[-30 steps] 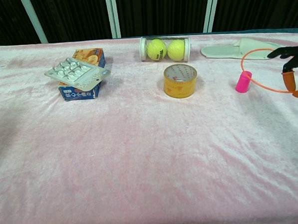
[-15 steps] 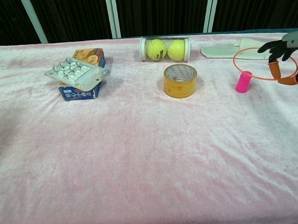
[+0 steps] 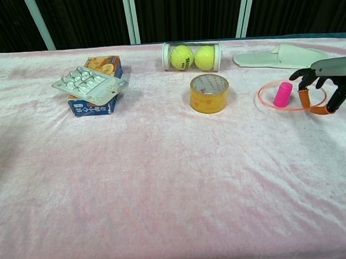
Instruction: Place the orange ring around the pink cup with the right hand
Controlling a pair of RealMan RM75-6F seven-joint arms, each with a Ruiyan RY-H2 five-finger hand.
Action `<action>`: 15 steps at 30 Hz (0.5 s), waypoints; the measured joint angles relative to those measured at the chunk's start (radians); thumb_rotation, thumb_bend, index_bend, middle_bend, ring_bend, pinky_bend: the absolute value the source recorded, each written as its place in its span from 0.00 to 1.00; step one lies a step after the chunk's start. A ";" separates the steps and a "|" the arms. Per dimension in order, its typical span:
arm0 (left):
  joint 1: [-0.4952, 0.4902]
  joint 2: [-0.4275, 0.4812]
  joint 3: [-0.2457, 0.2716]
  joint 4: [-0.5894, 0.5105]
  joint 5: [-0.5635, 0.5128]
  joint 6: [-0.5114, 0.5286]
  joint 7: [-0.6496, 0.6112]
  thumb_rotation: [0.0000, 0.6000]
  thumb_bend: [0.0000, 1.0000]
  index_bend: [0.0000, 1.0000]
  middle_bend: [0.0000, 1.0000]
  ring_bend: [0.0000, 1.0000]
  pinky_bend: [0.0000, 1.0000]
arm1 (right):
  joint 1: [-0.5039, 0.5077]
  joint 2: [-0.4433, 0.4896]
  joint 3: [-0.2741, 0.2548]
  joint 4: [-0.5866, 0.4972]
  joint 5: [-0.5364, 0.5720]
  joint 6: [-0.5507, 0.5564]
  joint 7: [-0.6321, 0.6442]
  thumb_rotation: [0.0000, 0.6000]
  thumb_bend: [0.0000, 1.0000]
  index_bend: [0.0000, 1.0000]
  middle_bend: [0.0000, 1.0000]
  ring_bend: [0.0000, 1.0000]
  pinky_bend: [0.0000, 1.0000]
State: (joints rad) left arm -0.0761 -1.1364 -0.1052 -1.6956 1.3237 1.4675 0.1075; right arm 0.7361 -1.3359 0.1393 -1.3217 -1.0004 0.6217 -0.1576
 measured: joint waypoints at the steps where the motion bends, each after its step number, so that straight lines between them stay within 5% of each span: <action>1: 0.000 0.000 0.000 0.000 0.000 0.000 0.000 1.00 0.34 0.19 0.06 0.00 0.00 | 0.002 -0.002 -0.002 0.003 0.006 -0.002 -0.001 1.00 0.32 0.40 0.00 0.00 0.16; 15: 0.001 0.001 0.000 -0.001 -0.001 0.002 -0.002 1.00 0.34 0.19 0.06 0.00 0.00 | -0.002 0.039 -0.018 -0.062 0.023 0.037 -0.019 1.00 0.32 0.39 0.00 0.00 0.16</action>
State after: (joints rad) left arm -0.0752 -1.1352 -0.1053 -1.6965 1.3227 1.4690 0.1052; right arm 0.7345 -1.2966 0.1213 -1.3836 -0.9773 0.6584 -0.1768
